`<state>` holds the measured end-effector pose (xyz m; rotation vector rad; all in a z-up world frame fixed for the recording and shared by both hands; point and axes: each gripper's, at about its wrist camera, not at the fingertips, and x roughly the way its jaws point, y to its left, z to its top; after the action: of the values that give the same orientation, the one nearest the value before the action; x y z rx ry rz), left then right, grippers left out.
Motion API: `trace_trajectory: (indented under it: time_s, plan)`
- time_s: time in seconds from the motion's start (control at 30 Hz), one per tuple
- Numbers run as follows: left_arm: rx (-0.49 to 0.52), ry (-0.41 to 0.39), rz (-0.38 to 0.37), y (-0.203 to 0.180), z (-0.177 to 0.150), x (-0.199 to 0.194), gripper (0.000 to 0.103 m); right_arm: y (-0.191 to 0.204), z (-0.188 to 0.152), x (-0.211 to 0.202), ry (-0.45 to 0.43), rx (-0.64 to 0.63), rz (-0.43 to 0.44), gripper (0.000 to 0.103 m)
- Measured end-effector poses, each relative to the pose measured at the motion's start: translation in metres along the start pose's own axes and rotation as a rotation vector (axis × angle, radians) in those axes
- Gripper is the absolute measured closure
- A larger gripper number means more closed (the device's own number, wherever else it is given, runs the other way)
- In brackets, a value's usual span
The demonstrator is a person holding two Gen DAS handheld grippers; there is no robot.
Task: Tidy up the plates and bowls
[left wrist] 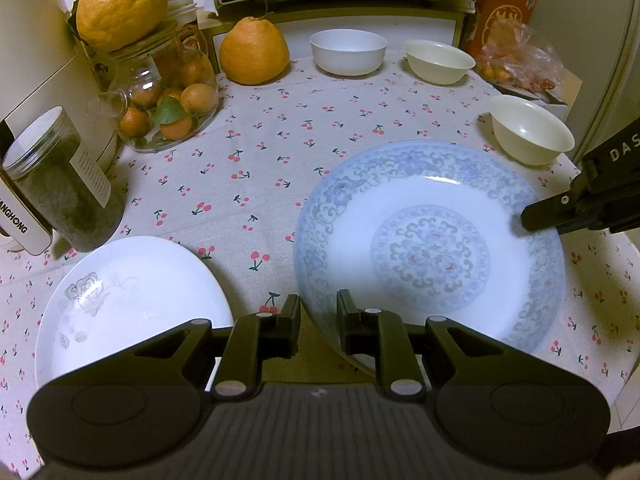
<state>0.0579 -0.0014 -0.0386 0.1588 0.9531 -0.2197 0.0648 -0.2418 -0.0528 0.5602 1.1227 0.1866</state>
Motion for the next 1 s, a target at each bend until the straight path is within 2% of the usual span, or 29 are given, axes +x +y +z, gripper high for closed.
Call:
trace_trajectory:
  time_s: [0.2, 0.53, 0.67, 0.77, 0.83, 0.9, 1.0]
  plan:
    - [-0.004, 0.005, -0.005, -0.001, 0.001, 0.002, 0.083, -0.008, 0.002, -0.005, 0.005, 0.028, 0.035, 0.087]
    - [-0.038, 0.019, -0.044, 0.006, 0.003, 0.002, 0.081, -0.003, 0.002, -0.005, 0.002, -0.011, 0.003, 0.087]
    - [-0.064, 0.019, -0.079, 0.011, 0.005, -0.001, 0.078, 0.000, 0.002, -0.009, -0.008, -0.027, -0.006, 0.077]
    - [-0.063, 0.004, -0.096, 0.012, 0.008, -0.005, 0.073, 0.002, 0.002, -0.011, -0.017, -0.038, -0.008, 0.074]
    - [-0.067, -0.007, -0.112, 0.012, 0.010, -0.009, 0.067, 0.002, 0.002, -0.012, -0.025, -0.043, -0.012, 0.065]
    - [-0.066, -0.013, -0.129, 0.012, 0.011, -0.012, 0.053, 0.003, 0.002, -0.012, -0.034, -0.046, -0.015, 0.056]
    - [-0.065, -0.013, -0.144, 0.013, 0.012, -0.015, 0.041, 0.005, 0.002, -0.014, -0.048, -0.042, -0.005, 0.043]
